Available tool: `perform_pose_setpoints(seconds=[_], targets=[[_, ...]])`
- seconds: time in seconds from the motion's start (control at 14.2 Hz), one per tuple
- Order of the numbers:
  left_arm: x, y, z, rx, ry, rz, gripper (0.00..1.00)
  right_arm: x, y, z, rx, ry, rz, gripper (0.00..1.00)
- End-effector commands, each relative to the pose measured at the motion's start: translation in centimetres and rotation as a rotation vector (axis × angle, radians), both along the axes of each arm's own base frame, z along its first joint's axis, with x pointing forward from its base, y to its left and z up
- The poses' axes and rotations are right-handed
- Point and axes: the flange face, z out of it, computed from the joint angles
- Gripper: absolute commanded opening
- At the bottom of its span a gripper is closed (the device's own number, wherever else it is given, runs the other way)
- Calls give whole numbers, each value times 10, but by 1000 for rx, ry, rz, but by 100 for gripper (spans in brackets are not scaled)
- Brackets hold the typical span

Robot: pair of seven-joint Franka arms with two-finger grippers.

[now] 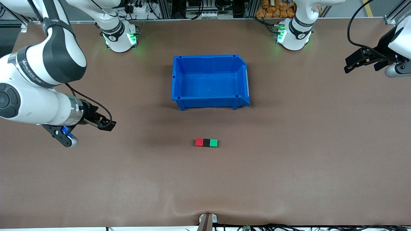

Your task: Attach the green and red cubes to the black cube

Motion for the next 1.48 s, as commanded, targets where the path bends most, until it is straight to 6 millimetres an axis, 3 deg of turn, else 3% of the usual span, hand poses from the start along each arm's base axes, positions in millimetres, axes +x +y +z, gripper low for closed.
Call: perform_pose_setpoints(seconds=[0.0,0.49,1.41], targets=[[6,-9,-3,-5,-5,-14,100,-13,-8,20,-20,-23,65,100],[-6,-10,13,-46,-17,-33,100,-15,-33,39,-10,-49,179,100],[-12,-2,16,-32,1,-23,100,-25,-87,64,16,-48,376,100]])
